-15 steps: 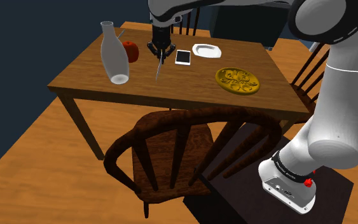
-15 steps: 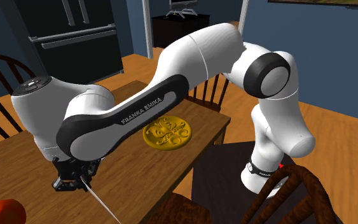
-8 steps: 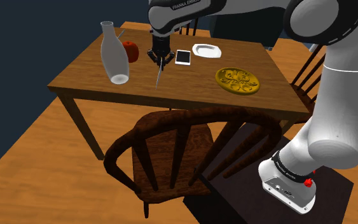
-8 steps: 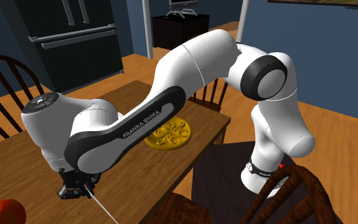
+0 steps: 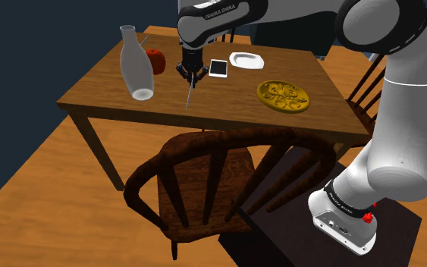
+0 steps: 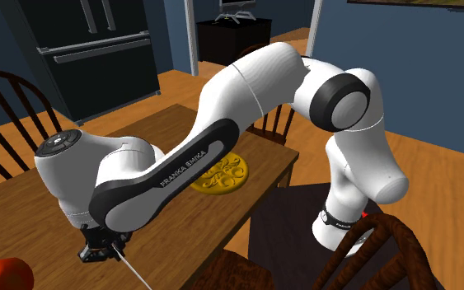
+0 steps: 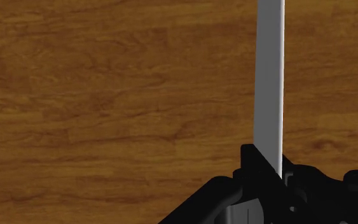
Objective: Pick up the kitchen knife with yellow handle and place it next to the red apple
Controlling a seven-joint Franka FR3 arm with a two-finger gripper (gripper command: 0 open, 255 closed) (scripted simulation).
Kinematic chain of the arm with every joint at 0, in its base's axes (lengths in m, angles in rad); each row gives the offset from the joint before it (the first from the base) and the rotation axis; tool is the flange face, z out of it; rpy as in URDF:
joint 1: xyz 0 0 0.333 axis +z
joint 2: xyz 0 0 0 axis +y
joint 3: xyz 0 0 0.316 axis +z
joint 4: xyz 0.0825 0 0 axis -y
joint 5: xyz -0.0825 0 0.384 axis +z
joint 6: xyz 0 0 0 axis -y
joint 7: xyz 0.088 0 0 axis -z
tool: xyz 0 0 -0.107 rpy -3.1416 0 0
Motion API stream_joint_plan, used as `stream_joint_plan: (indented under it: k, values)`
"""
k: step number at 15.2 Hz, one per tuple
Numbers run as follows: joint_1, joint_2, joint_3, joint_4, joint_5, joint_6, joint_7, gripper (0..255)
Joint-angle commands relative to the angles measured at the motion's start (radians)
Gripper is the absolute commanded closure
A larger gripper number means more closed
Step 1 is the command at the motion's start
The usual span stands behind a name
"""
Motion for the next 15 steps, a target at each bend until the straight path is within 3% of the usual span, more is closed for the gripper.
stream_joint_plan:
  k: [1,2,3,8,12,15]
  values:
    - [0.000,0.000,0.000,0.000,0.000,0.000,0.000,255]
    - [0.000,0.000,0.000,0.000,0.000,0.000,0.000,255]
    - [0.000,0.000,0.000,0.000,0.000,0.000,0.000,0]
    - [0.000,0.000,0.000,0.000,0.000,0.000,0.000,0]
    - [0.001,-0.037,0.002,0.073,0.003,-0.110,-0.002,0]
    - [0.001,-0.037,0.002,0.073,0.003,-0.110,-0.002,0]
